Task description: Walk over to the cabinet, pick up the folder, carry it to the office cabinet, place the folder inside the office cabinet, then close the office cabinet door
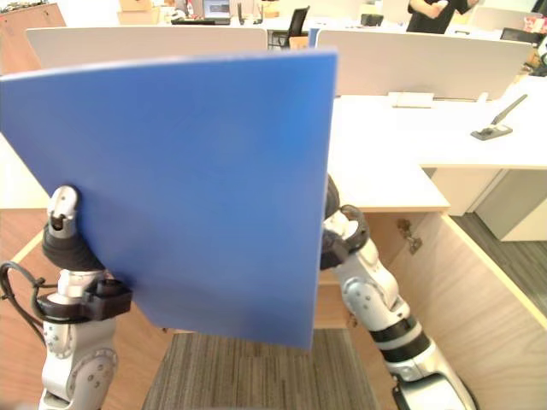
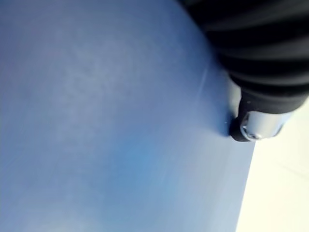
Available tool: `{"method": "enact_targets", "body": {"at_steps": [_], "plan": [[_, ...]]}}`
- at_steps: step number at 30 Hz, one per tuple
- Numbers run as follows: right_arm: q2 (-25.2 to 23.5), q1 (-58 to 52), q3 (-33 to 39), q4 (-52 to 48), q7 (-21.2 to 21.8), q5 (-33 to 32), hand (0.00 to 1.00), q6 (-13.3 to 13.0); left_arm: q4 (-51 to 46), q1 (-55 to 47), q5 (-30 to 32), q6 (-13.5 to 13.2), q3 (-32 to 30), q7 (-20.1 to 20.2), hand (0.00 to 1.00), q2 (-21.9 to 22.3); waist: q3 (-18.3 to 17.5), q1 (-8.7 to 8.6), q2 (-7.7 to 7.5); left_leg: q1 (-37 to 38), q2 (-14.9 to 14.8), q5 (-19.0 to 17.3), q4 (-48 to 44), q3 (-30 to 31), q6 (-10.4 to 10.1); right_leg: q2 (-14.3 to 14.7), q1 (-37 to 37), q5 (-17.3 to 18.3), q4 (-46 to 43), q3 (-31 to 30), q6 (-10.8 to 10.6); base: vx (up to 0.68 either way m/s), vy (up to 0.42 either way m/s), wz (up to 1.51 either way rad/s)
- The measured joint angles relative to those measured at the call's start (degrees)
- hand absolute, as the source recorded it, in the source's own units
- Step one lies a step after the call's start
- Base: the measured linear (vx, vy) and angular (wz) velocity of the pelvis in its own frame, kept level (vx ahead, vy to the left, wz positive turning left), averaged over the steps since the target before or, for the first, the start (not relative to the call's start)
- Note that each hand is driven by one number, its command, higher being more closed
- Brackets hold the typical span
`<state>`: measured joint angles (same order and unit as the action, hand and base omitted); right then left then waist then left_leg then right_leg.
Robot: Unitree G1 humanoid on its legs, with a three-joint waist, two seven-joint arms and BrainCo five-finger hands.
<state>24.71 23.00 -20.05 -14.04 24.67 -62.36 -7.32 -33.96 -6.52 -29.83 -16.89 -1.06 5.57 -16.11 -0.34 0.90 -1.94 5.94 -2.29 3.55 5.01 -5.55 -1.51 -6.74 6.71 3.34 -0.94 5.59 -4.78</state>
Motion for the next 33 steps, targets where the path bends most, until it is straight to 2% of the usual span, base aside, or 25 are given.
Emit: {"method": "enact_targets", "body": {"at_steps": [6, 12, 21, 33], "plan": [[0.0, 0.0, -0.4, 0.0, 1.7, 0.1, 0.0, 1.2, 6.4, 2.2, 14.3, -0.2, -0.7, -3.1, 1.0, 0.0, -0.1, 0.06, 0.08, -0.1, 0.0, 0.1, 0.0, -0.4, 0.0, 0.0, -0.5, 0.0, -0.2, -0.4, 0.0, 0.0, 0.0, -0.02], [0.0, -0.3, -2.0, 0.4, 1.9, 0.6, 0.0, 1.9, 14.3, 5.6, 20.6, 0.4, -5.6, -6.9, 1.0, -1.2, -0.1, -0.05, 0.15, -0.1, -0.2, 0.1, 0.0, -1.0, 0.0, 0.2, -1.0, 0.0, -0.4, -1.2, 0.0, 0.0, 0.0, -0.06], [-1.0, -4.0, -1.9, 2.5, 1.7, 0.7, 0.0, 3.2, 19.2, 8.2, 23.2, 1.1, -14.3, -12.4, 1.0, -2.8, -0.4, 0.19, 0.49, -0.1, -0.1, 0.1, 0.0, -1.0, 0.0, 0.2, -1.0, -0.1, -0.4, -1.2, 0.1, 0.0, 0.0, 0.0], [-3.6, -8.0, -1.9, 7.3, 0.9, 1.0, 0.0, 3.8, 20.0, 8.2, 23.0, 1.4, -19.8, -15.3, 1.0, -2.6, -1.4, 0.19, 1.55, -0.8, -0.1, 0.2, 0.0, -0.6, 0.0, 0.2, -1.5, -0.1, -0.4, -0.9, 0.1, 0.0, 0.0, 0.0]]}}
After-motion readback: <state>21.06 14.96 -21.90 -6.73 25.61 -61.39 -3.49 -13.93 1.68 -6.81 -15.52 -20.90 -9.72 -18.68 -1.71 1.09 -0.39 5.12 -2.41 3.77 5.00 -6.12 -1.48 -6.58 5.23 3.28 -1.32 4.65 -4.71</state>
